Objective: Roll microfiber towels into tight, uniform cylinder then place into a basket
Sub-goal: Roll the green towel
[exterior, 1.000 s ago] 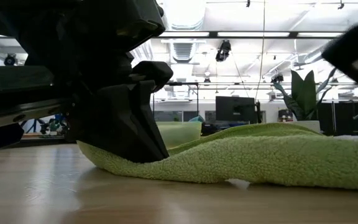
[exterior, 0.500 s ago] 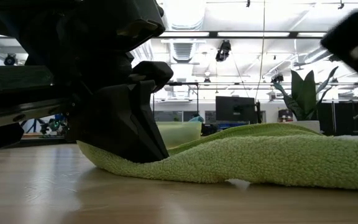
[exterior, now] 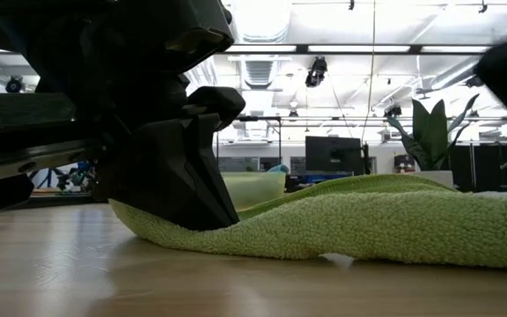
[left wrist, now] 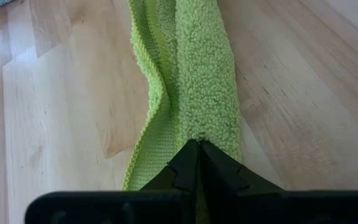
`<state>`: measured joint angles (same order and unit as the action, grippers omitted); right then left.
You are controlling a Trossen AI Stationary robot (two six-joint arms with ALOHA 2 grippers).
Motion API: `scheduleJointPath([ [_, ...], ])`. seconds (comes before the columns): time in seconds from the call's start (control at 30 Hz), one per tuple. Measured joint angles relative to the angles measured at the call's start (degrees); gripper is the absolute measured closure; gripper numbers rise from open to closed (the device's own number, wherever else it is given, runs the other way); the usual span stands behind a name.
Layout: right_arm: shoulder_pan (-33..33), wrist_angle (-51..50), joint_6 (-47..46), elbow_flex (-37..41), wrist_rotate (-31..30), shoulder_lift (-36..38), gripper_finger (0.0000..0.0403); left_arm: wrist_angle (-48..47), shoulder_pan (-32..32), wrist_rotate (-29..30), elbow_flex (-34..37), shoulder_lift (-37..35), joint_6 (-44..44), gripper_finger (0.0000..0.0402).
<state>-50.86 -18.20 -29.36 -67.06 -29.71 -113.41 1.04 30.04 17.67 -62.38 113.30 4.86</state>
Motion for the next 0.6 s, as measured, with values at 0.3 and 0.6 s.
scheduleJointPath([
  [0.3,-3.9,-4.8,11.9,-5.7,-7.8,-2.8,0.0394,0.1,0.0,0.1,0.1,0.0,0.0,0.0396],
  [0.6,-4.5,-5.3,16.5,-10.1,-5.8,-5.6,0.0314,0.3,0.0,0.2,0.2,0.0,0.0,0.0396],
])
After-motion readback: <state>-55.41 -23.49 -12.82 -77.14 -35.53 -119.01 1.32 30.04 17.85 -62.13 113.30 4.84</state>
